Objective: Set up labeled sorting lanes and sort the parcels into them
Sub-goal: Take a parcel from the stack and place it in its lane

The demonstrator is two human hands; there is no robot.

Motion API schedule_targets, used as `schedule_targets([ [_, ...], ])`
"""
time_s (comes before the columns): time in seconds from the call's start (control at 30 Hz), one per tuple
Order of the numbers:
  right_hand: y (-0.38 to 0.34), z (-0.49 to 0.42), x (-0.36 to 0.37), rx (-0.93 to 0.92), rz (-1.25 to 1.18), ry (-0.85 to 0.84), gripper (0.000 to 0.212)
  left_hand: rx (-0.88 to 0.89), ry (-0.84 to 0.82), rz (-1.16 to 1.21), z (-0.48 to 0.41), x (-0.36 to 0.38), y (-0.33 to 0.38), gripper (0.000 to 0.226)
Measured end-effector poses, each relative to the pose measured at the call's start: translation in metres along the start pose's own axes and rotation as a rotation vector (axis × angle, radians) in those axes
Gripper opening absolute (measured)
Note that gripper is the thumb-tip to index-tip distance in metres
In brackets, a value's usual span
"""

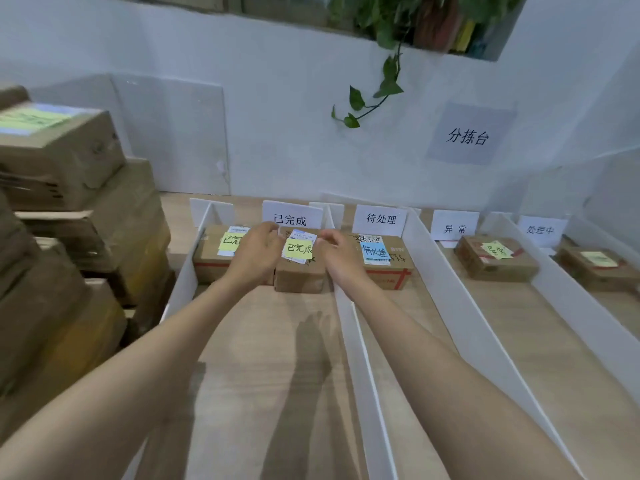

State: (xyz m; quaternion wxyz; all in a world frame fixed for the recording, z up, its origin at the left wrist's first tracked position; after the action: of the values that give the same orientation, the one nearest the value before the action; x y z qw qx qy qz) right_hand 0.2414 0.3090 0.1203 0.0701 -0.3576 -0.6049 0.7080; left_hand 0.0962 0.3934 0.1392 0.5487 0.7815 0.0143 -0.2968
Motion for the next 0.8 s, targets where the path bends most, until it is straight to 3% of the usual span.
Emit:
schedule_targets([
  [0.13, -0.039, 0.037, -0.015, -0.077, -0.031, 0.019, 0.025, 0.007, 0.037, -0.019, 0.023, -0.034, 0.026, 0.036],
  [0.47, -0.089, 0.123, -0.026, -0.184, -0.044, 0.069, 0.021, 0.190, 0.087, -0.063, 0.102, -0.096, 0.082, 0.035],
  [0.8, -0.126, 0.193, -0.029, -0.272, -0.066, 0.027, 0.026, 0.210, 0.160, -0.101, 0.165, -0.147, 0.102, 0.034],
])
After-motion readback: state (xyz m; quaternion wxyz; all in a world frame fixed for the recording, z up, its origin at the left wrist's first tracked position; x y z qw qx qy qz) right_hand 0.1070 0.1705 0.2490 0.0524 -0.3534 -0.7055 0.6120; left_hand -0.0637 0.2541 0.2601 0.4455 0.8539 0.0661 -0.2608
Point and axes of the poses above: each hand's wrist, its own z-axis away from the middle knuckle, its own x-axis out of the palm, y = z × x, the point moved 10 cm from there along -z, towards the middle knuckle, and after that the axes turned 4 degrees about z, right-handed, at the moved point
